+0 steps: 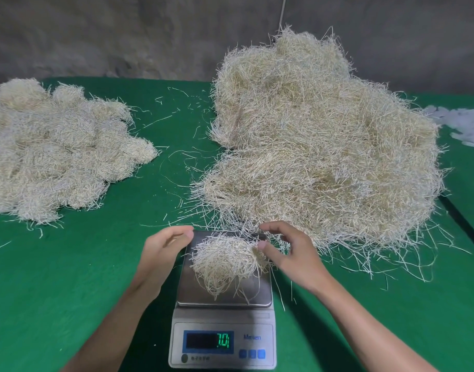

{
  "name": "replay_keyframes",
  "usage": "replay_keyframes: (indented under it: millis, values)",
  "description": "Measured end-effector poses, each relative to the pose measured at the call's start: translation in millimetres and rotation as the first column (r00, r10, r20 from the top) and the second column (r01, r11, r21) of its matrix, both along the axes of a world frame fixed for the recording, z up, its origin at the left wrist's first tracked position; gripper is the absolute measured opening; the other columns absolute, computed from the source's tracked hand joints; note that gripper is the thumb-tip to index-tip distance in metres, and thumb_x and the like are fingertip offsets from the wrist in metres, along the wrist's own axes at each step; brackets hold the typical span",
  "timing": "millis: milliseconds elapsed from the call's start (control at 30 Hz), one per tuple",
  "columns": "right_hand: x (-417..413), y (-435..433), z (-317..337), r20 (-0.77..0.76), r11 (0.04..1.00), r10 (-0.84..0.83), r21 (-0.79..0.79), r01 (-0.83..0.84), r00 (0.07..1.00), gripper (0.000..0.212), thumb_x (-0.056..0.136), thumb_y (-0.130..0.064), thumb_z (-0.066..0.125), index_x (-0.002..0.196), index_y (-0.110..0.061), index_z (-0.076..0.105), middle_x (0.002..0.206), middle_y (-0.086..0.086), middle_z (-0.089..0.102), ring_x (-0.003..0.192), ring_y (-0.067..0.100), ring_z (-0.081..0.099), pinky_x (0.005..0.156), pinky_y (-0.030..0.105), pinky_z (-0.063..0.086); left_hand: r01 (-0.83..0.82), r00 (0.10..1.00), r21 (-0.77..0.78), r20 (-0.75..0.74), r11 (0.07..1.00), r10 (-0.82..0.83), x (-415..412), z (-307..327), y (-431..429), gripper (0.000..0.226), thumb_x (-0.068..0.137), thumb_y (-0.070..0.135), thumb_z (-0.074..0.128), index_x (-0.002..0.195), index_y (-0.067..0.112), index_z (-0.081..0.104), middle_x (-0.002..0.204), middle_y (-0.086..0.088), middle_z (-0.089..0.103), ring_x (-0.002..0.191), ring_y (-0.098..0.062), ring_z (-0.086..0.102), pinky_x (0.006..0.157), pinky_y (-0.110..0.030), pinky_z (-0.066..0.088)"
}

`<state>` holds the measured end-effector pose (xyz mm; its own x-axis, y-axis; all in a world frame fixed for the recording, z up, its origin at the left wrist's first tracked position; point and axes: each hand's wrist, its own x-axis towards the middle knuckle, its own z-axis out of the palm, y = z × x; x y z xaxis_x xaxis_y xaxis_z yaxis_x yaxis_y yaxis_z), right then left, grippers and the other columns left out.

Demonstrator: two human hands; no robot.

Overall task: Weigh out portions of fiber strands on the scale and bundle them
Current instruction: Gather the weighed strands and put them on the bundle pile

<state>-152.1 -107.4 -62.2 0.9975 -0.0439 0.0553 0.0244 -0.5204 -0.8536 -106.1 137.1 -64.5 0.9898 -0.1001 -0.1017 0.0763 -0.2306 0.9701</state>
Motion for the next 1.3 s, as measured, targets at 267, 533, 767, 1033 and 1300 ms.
replay_keyframes:
  millis: [267,533,767,1033,1300]
  values:
    - [0,-13,1,0.041,0.999,-0.005,0.031,0.004,0.999,0.023,0.085,-0.026,0.068,0.100,-0.040,0.058,0.108,-0.022,0.060,0.105,-0.009,0.051,0.092,0.014,0.036,-0.060,0.998,-0.022,-0.031,0.998,0.060,10,13,-19,0.012,0.087,0.020,0.064,0.089,0.029,0.070,0.098,0.018,0.069,0.091,0.014,0.057,0.074,-0.011,0.035]
    - [1,-71,25,0.116,0.986,-0.148,0.091,0.138,0.982,0.022,0.088,-0.018,0.065,0.105,-0.030,0.060,0.105,-0.017,0.060,0.097,-0.002,0.057,0.086,0.017,0.044,0.052,0.992,0.071,0.113,0.996,-0.060,23,47,-80,0.009,0.085,0.026,0.064,0.090,0.033,0.067,0.100,0.025,0.064,0.096,0.011,0.053,0.077,-0.012,0.034]
    - [13,-150,48,0.274,0.897,-0.400,-0.081,0.436,0.874,0.034,0.085,-0.003,0.063,0.116,-0.017,0.058,0.113,-0.001,0.055,0.075,-0.002,0.054,0.066,0.006,0.042,0.160,0.968,0.134,0.171,0.978,-0.181,31,68,-151,0.016,0.087,0.015,0.062,0.099,0.025,0.064,0.095,0.017,0.063,0.084,0.008,0.057,0.064,-0.004,0.044]
    - [46,-170,24,0.079,0.812,-0.251,-0.525,0.254,0.965,0.100,0.071,-0.024,0.078,0.143,-0.041,0.011,0.145,0.008,0.021,0.092,0.011,0.055,0.080,0.025,0.052,0.183,0.972,0.139,0.122,0.973,-0.200,48,80,-214,0.019,0.088,0.012,0.058,0.092,0.030,0.062,0.102,0.007,0.066,0.103,-0.014,0.061,0.092,-0.030,0.048]
    - [100,-192,40,0.055,0.956,-0.273,-0.095,0.277,0.961,0.039,0.084,-0.003,0.061,0.121,-0.015,0.059,0.116,-0.004,0.058,0.095,0.010,0.061,0.081,0.016,0.045,0.261,0.960,0.229,0.043,0.938,-0.277,59,72,-259,0.040,0.078,0.007,0.070,0.108,0.029,0.054,0.109,0.007,0.060,0.097,-0.003,0.058,0.083,-0.021,0.051]
